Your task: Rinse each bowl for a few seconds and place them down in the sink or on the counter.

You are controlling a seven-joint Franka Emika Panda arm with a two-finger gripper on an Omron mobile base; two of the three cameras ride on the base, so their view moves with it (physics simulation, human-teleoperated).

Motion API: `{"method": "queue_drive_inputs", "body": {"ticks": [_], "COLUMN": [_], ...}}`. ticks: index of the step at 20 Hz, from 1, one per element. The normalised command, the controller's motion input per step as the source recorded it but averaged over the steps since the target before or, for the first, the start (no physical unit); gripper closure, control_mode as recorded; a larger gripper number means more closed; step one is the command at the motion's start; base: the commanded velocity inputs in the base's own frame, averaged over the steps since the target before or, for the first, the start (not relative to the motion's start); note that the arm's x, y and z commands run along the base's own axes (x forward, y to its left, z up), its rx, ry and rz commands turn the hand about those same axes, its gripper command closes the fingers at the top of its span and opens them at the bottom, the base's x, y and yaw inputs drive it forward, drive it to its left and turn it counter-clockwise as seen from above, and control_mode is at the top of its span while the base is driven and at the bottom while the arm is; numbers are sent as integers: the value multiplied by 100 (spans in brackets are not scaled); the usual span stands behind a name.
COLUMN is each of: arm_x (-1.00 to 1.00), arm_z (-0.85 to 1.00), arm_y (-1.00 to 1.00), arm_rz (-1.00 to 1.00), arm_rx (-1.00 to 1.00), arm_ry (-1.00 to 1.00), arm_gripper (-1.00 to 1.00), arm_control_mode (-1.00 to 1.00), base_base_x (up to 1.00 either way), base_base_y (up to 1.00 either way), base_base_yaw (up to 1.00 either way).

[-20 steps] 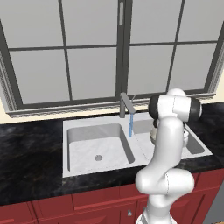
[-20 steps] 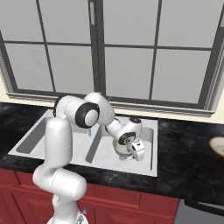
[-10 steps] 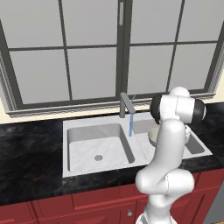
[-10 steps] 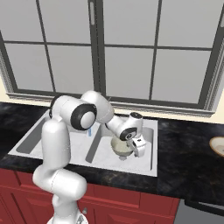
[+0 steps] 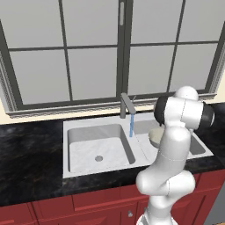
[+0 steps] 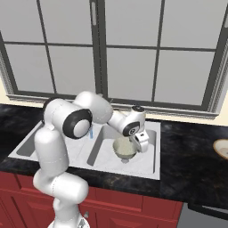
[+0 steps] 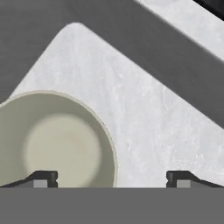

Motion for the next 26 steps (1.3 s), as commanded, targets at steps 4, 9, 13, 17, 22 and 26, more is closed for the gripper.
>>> {"method": "queue_drive_inputs", "body": {"ticks": [4,9,13,17,22,26], "arm_x": [-14,-8,-3,-2,-11,-23], "arm_z": [46,42,38,39,40,33], "arm_y": [0,1,1,6,-1,-5], "arm_rz": [-8,-18,-26,-27,-27,-28], "arm_rx": [-2,-2,-2,-4,-6,-2], "arm_ry": [-9,-13,-14,-16,-16,-16], "arm_gripper": [-100,-100,-100,-100,-100,-100], "arm_control_mode": [-100,-100,-100,-100,-100,-100], "base_base_x": [0,0,0,0,0,0], "base_base_y": [0,0,0,0,0,0], "base_base_yaw": [0,0,0,0,0,0]}}
